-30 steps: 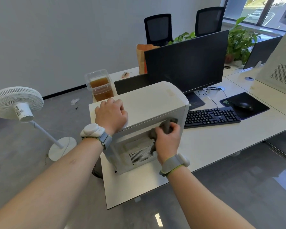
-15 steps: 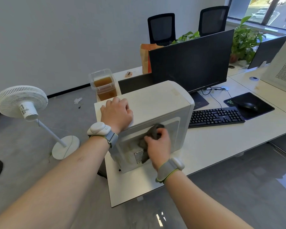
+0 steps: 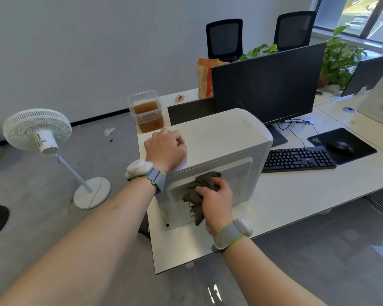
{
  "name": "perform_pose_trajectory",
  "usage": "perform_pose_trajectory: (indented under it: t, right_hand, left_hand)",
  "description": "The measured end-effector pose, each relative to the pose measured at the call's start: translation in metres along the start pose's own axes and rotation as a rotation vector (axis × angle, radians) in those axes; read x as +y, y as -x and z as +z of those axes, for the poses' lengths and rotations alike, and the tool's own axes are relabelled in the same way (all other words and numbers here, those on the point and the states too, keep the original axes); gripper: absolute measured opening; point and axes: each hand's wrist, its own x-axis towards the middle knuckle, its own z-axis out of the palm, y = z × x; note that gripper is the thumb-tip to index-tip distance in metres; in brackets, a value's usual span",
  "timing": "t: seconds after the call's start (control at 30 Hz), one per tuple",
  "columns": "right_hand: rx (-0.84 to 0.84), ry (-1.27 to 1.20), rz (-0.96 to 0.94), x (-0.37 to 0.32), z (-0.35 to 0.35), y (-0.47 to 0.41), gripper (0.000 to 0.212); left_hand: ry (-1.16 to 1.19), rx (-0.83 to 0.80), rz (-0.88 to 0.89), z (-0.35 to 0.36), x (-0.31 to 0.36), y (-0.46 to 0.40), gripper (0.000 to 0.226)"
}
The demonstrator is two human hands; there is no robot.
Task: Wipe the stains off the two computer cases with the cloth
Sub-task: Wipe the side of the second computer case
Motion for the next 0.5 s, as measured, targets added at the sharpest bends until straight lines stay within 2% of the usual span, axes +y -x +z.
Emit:
perform_pose_trajectory:
  t: [0.1, 0.23, 0.33, 0.43, 0.5]
  right_hand:
    - [0.132, -0.117, -0.072, -0.01, -0.003, -0.004, 0.029]
    - [0.016, 0.143, -0.062, 0.001, 0.026, 0.011, 0.031]
    - [-0.057, 0.166, -0.009, 0.01, 0.027, 0.017, 0.029]
    - [-0.022, 0.144, -0.152, 0.005, 0.021, 0.012, 0.024]
    - [-0.044, 0.177, -0.209, -0.001, 0.024, 0.011, 0.021]
  left_hand:
    - [0.138, -0.003, -0.069, -0.004, 0.0, -0.003, 0.029]
    - [0.418, -0.027, -0.19, -0.011, -0.001, -0.004, 0.027]
    - [0.668, -0.02, -0.25, -0.013, -0.005, -0.001, 0.026]
    - [0.909, 0.06, -0.3, -0.021, -0.007, 0.001, 0.028]
    - [0.969, 0.087, -0.303, -0.026, -0.008, 0.002, 0.025]
